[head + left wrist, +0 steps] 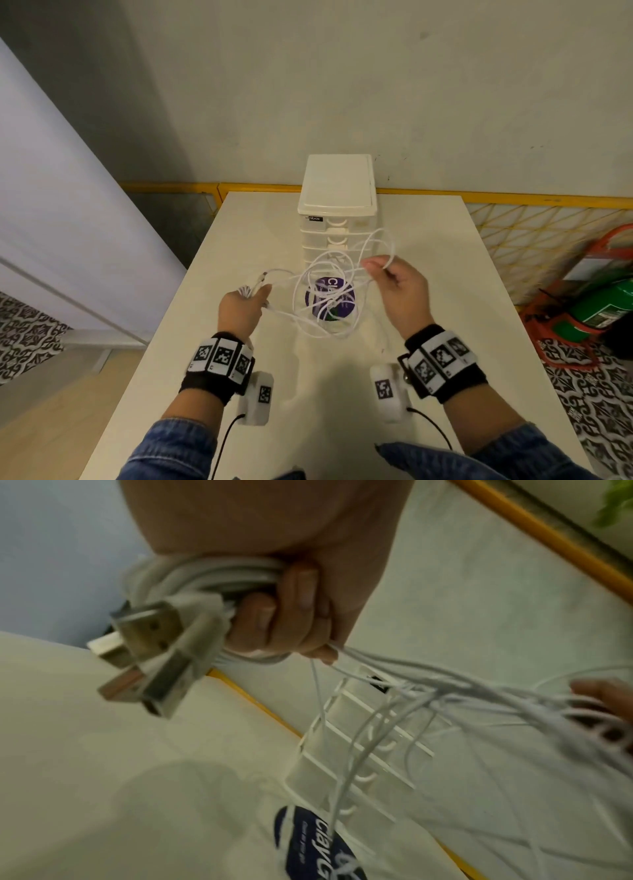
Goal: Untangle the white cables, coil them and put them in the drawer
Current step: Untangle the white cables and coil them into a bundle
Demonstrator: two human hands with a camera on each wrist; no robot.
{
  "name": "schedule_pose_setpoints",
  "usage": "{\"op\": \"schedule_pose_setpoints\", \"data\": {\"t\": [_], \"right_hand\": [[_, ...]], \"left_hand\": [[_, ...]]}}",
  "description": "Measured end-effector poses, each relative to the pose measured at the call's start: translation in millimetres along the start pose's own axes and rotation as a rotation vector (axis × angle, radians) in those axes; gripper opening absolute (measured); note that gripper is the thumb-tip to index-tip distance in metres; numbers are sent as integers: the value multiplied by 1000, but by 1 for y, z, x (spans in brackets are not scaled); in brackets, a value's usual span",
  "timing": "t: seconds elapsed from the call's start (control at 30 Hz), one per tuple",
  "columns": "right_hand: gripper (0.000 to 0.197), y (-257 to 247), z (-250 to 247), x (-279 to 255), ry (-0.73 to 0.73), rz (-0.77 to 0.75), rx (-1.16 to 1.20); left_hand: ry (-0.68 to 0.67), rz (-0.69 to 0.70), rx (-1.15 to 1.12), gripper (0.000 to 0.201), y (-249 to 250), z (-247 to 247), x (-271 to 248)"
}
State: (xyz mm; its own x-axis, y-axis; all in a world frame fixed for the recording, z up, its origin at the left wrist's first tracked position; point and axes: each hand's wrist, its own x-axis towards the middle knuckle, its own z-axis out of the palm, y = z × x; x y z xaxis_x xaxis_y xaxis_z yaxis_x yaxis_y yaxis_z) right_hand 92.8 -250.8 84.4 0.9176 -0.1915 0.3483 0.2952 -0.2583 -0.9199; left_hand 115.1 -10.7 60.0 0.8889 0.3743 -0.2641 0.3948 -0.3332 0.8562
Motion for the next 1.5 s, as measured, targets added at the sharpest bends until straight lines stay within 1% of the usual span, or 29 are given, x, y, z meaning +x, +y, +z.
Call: {"op": "schedule_pose_setpoints", "data": {"t": [0.07,0.1,0.13,0.2,0.23,0.27,0.33,0.37,0.4,0.43,0.47,0.5,0.53,0.57,0.6,0.63,0.67,0.7,0.73,0.77,0.8,0.87,0.97,1.0,1.03,1.13,1.27,1.33,1.5], "right_hand": [[17,13,-12,6,162,84,15],[14,23,-17,8,208,145,7],[12,34,-21,8,223,213,-15],[12,54,-24,5,186,357,-47],[16,62,-25,2,162,431,-58],[27,69,-25,-1,137,502,-105],[61,75,-23,-8,96,621,-306],[71,71,-21,-10,114,620,-389],[71,66,-19,-12,160,530,-441],[62,57,-16,-12,203,349,-466],[48,49,-12,-11,189,132,-472],[34,41,-7,-10,90,-46,-464],[23,34,-1,-9,-65,-166,-442],[17,30,6,-10,-237,-234,-430],[19,27,13,-12,-385,-279,-439],[26,28,20,-15,-510,-309,-483],[35,32,26,-17,-622,-320,-577],[43,36,30,-18,-715,-299,-696],[48,38,30,-17,-771,-252,-820],[47,39,29,-16,-775,-213,-888],[39,39,25,-14,-731,-204,-862],[20,35,13,-8,-564,-170,-662],[12,34,-13,3,-240,-120,-459],[11,35,-21,8,-143,-120,-444],[11,35,-27,11,-77,-113,-462],[13,43,-37,15,45,-61,-551],[17,56,-44,9,204,87,-564],[18,64,-49,7,234,188,-547],[22,71,-64,3,239,340,-607]], "left_hand": [[30,-1,-6,39,0,-8,2],[38,7,-18,39,3,-10,2],[37,21,-37,38,5,-12,2],[2,60,-55,37,13,-11,-2],[-27,84,-45,36,18,-9,-6],[-61,109,-30,36,21,-6,-9],[-140,161,-18,36,24,3,-14],[-177,183,-17,36,24,8,-17],[-210,200,-13,36,24,13,-20],[-242,211,2,37,24,17,-24],[-268,221,19,38,24,21,-27],[-283,231,30,40,26,23,-30],[-292,243,29,42,27,26,-32],[-298,258,16,44,28,27,-34],[-311,273,-9,46,30,28,-35],[-329,284,-35,48,32,28,-37],[-342,291,-49,48,34,27,-37],[-335,300,-51,47,37,25,-38],[-309,301,-44,46,39,21,-37],[-265,295,-34,43,41,16,-35],[-213,280,-25,39,42,9,-32],[-116,232,-23,35,40,-6,-22],[34,112,-71,37,32,-28,-7],[68,92,-85,37,29,-33,-3],[91,82,-91,37,26,-37,0],[119,65,-99,38,24,-38,5],[127,52,-155,38,30,-35,4],[119,51,-175,38,31,-36,3],[138,31,-188,40,27,-44,10]]}}
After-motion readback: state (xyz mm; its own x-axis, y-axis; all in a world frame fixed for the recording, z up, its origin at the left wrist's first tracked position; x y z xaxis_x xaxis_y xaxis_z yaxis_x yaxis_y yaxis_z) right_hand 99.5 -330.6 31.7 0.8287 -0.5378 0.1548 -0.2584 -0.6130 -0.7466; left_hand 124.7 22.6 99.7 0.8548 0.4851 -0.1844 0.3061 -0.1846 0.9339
